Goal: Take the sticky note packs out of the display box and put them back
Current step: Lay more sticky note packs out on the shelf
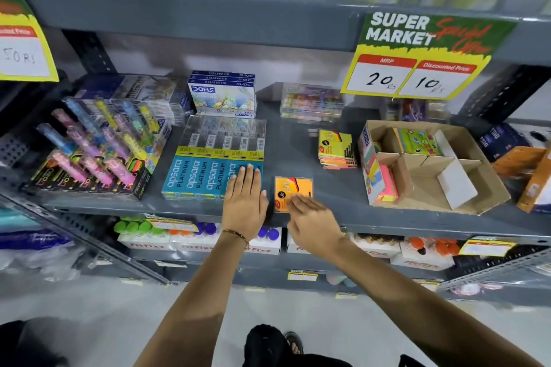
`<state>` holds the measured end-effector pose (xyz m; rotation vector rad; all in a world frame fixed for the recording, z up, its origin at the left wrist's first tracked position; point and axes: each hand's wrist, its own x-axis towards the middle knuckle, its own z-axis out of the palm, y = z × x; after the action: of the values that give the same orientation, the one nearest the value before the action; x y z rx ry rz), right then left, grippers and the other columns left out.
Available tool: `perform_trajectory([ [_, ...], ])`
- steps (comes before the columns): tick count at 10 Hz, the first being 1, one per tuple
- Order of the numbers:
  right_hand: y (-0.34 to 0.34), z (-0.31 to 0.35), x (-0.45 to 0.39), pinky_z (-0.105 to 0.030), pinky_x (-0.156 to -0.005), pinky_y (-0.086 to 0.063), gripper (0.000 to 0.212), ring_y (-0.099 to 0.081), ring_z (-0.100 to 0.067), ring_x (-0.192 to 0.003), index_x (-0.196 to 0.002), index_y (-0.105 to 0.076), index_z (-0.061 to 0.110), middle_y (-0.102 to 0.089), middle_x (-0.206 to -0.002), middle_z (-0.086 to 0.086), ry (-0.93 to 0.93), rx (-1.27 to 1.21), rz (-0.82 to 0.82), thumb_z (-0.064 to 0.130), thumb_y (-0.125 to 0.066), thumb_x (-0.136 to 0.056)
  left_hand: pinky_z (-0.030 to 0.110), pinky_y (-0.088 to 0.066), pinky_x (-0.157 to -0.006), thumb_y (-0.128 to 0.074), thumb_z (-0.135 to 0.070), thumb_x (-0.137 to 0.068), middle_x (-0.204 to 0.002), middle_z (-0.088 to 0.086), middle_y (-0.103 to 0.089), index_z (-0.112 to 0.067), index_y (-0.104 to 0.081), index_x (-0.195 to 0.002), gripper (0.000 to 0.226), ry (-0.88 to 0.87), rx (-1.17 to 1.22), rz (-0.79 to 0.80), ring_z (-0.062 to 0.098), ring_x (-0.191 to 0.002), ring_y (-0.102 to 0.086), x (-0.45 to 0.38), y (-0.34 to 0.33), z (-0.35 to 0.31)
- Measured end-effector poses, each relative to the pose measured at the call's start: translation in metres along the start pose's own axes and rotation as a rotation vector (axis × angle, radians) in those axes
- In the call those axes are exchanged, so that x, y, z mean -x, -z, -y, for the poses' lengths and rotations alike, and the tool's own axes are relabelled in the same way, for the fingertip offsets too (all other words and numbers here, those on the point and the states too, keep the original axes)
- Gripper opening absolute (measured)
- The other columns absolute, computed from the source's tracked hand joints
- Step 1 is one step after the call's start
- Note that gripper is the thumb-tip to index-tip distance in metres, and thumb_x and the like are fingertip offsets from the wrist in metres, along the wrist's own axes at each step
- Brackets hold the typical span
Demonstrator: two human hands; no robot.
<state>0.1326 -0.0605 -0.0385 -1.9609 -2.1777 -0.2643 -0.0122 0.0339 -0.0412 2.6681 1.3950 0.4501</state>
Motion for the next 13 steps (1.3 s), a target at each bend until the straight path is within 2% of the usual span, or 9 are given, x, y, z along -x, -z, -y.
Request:
perform_trajectory([
  [1, 0.018, -0.022, -0.023, -0.039, -0.079, -0.058, 0.032, -0.072, -0.028, -0.093, -0.104, -0.071, 0.003, -0.073, -0.108, -0.014, -0.161, -0.075, -0.132, 0.002, -0.062, -0.074, 0.05, -0.02, -0.105, -0.023, -0.029, -0.093, -0.135, 0.02, -0.048, 0.002, -0.045, -0.131, 0.053, 0.007, -0.005, -0.01, 0.035, -0.127, -0.04, 0.0, -0.001, 0.0],
  [3, 0.039, -0.1, -0.069, -0.036, -0.119, -0.018, 0.071, -0.013, -0.028, -0.146, -0.15, -0.012, 0.007, -0.011, -0.16, -0.012, -0.474, 0.003, 0.349, -0.008, -0.045, -0.089, 0.05, -0.02, -0.104, -0.025, -0.027, -0.09, -0.134, 0.021, -0.049, 0.003, -0.046, -0.129, 0.054, 0.016, 0.005, -0.009, 0.035, -0.126, -0.041, -0.001, -0.002, -0.001],
  [5, 0.044, -0.101, -0.054, -0.037, -0.106, -0.04, 0.068, -0.034, -0.024, -0.139, -0.144, -0.034, 0.009, -0.035, -0.153, -0.009, -0.39, 0.039, 0.201, -0.018, -0.043, -0.082, 0.05, -0.022, -0.104, -0.024, -0.028, -0.09, -0.135, 0.021, -0.048, 0.003, -0.046, -0.13, 0.054, 0.006, 0.006, -0.034, 0.035, -0.127, -0.04, 0.0, -0.004, 0.0],
  [6, 0.043, -0.086, -0.025, -0.036, -0.089, -0.054, 0.065, -0.064, -0.028, -0.112, -0.122, -0.062, 0.002, -0.066, -0.123, -0.016, -0.302, 0.093, -0.148, -0.022, -0.064, -0.061, 0.051, -0.022, -0.104, -0.025, -0.027, -0.091, -0.133, 0.021, -0.05, 0.003, -0.047, -0.128, 0.053, 0.0, -0.004, -0.051, 0.035, -0.126, -0.042, 0.0, -0.003, -0.001],
  [7, 0.025, -0.065, 0.022, -0.046, -0.075, -0.058, 0.063, -0.072, -0.032, -0.092, -0.101, -0.073, -0.002, -0.074, -0.101, -0.018, -0.232, 0.079, -0.197, -0.023, -0.073, -0.041, 0.052, -0.022, -0.104, -0.026, -0.027, -0.091, -0.133, 0.021, -0.05, 0.003, -0.048, -0.128, 0.052, -0.004, -0.003, -0.059, 0.036, -0.125, -0.042, 0.0, -0.005, -0.001],
  [9, 0.024, -0.043, 0.031, -0.036, -0.062, -0.06, 0.025, -0.071, -0.033, -0.076, -0.084, -0.073, 0.002, -0.076, -0.085, -0.014, -0.41, -0.137, -0.063, 0.005, -0.056, -0.067, 0.053, -0.023, -0.104, -0.026, -0.027, -0.091, -0.132, 0.021, -0.05, 0.003, -0.049, -0.127, 0.052, -0.001, -0.007, -0.055, 0.036, -0.125, -0.043, -0.001, -0.005, -0.001],
  [10, 0.043, -0.062, -0.017, -0.041, -0.087, -0.053, 0.036, -0.062, -0.035, -0.104, -0.116, -0.062, 0.003, -0.067, -0.115, -0.016, -0.495, -0.16, -0.106, -0.001, -0.052, -0.081, 0.053, -0.022, -0.104, -0.025, -0.027, -0.091, -0.133, 0.021, -0.05, 0.003, -0.047, -0.128, 0.053, 0.0, -0.004, -0.047, 0.036, -0.126, -0.041, -0.001, -0.006, 0.0],
  [11, 0.044, -0.09, -0.058, -0.039, -0.118, -0.016, 0.063, -0.023, -0.03, -0.143, -0.146, -0.027, 0.007, -0.026, -0.155, -0.011, -0.499, -0.056, 0.178, -0.006, -0.045, -0.088, 0.052, -0.021, -0.105, -0.025, -0.027, -0.091, -0.134, 0.021, -0.049, 0.003, -0.046, -0.129, 0.053, -0.001, 0.008, -0.044, 0.035, -0.127, -0.04, -0.001, -0.006, 0.002],
  [13, 0.036, -0.105, -0.06, -0.038, -0.104, -0.041, 0.067, -0.041, -0.028, -0.134, -0.145, -0.029, 0.011, -0.037, -0.15, -0.011, -0.448, 0.026, 0.333, -0.015, -0.044, -0.085, 0.05, -0.021, -0.105, -0.026, -0.027, -0.09, -0.134, 0.021, -0.048, 0.004, -0.045, -0.13, 0.054, 0.001, 0.038, -0.049, 0.035, -0.127, -0.04, -0.001, -0.006, 0.001],
])
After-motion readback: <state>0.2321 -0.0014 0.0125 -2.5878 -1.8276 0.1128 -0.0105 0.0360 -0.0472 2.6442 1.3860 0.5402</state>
